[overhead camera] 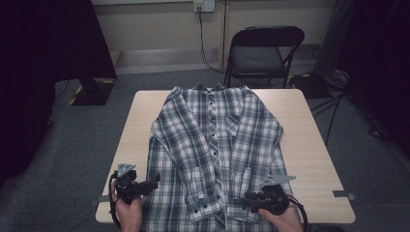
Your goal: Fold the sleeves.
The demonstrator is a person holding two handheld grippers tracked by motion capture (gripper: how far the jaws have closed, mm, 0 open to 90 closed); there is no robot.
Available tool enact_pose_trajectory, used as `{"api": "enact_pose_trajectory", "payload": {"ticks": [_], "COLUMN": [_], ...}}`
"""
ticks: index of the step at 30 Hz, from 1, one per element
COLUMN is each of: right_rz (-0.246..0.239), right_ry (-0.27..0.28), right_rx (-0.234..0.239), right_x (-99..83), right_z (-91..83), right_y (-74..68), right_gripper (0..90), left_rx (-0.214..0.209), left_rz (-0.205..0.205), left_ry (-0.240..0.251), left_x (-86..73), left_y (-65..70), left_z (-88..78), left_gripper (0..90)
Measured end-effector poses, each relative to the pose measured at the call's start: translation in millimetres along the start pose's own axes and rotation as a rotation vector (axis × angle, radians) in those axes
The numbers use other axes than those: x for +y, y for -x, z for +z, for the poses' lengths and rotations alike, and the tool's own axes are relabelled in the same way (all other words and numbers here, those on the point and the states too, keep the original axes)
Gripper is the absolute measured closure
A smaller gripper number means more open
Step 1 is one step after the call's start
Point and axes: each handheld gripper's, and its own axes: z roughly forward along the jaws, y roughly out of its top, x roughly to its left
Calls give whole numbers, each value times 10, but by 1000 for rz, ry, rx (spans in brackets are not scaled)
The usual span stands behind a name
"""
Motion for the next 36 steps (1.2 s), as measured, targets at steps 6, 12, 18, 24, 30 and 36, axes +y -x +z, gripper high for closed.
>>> {"api": "enact_pose_trajectory", "payload": {"ticks": [6, 12, 18, 24, 30, 36], "right_rz": [-10, 18, 66, 161, 249, 376], "right_ry": [113, 146, 221, 331, 378, 399], "right_rx": [-29, -94, -196, -387, -535, -613], "right_x": [90, 102, 157, 150, -6, -220], "right_z": [-192, -279, -445, -748, -1051, -1270], "right_y": [-12, 98, 308, 698, 1095, 1441], "right_gripper": [320, 162, 110, 87, 79, 78], "left_rx": [1, -2, -4, 18, 32, 45], "left_rz": [34, 65, 101, 88, 54, 30], "left_ry": [2, -16, -28, -25, -16, -17], "left_x": [1, 12, 22, 25, 31, 39], "left_y": [81, 169, 228, 144, 56, -12], "left_z": [-25, -12, 48, 44, 36, 41], "left_gripper": [53, 53, 53, 53, 53, 53]}}
